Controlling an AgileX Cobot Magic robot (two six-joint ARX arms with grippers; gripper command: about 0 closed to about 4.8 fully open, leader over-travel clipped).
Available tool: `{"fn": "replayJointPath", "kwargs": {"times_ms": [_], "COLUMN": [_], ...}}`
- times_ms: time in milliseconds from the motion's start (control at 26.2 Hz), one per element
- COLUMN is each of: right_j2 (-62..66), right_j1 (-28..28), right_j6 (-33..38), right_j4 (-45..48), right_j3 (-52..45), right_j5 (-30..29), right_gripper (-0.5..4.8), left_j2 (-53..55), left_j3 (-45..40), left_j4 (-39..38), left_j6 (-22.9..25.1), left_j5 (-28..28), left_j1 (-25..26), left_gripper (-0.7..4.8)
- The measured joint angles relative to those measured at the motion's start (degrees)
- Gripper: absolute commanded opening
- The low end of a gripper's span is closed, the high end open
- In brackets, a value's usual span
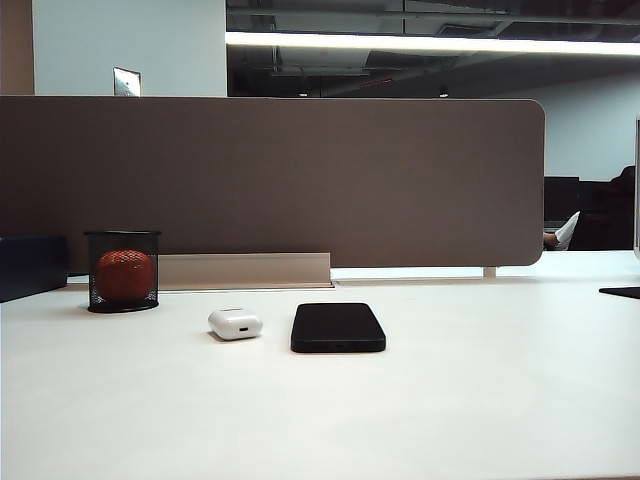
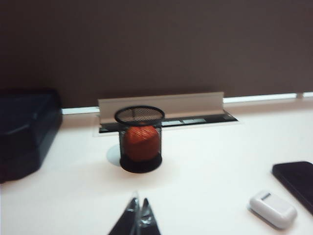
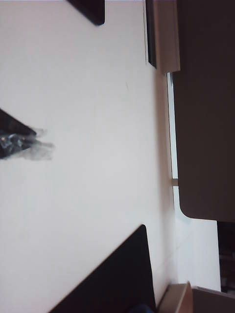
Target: Find the wireless headphone case on the desktop and place it on the left side of the phone.
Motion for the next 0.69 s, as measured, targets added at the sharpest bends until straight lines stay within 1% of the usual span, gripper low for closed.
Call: {"fn": "replayJointPath", "kwargs": {"times_ms": [114, 190, 229, 305, 381, 495, 686], "right_j2": [-0.02, -0.02, -0.02, -0.02, -0.02, -0.04, -0.2], "right_j1": [0.0, 0.0, 0.0, 0.0, 0.0, 0.0, 0.0], "right_j6": [-2.32, -3.52, -3.69, -3.76, -3.74, -3.61, -3.61], "right_j4": [-0.02, -0.33, -1.14, -1.29, -1.27, -1.27, -1.97], "right_j3": [0.0, 0.0, 0.0, 0.0, 0.0, 0.0, 0.0], "right_j5": [0.35, 2.36, 4.85, 6.03, 6.1, 4.37, 4.22], "right_gripper": [-0.06, -0.06, -0.06, -0.06, -0.05, -0.05, -0.05], "left_j2": [0.0, 0.0, 0.0, 0.0, 0.0, 0.0, 0.0], "left_j3": [0.0, 0.0, 0.0, 0.0, 0.0, 0.0, 0.0], "left_j4": [0.44, 0.66, 0.83, 0.94, 0.92, 0.83, 0.35], "left_j6": [0.0, 0.0, 0.0, 0.0, 0.0, 0.0, 0.0], "left_j5": [-1.53, -3.56, -4.57, -5.16, -5.22, -5.22, -5.22], "left_j1": [0.0, 0.0, 0.0, 0.0, 0.0, 0.0, 0.0], "left_gripper": [-0.06, -0.06, -0.06, -0.05, -0.05, -0.05, -0.05]}}
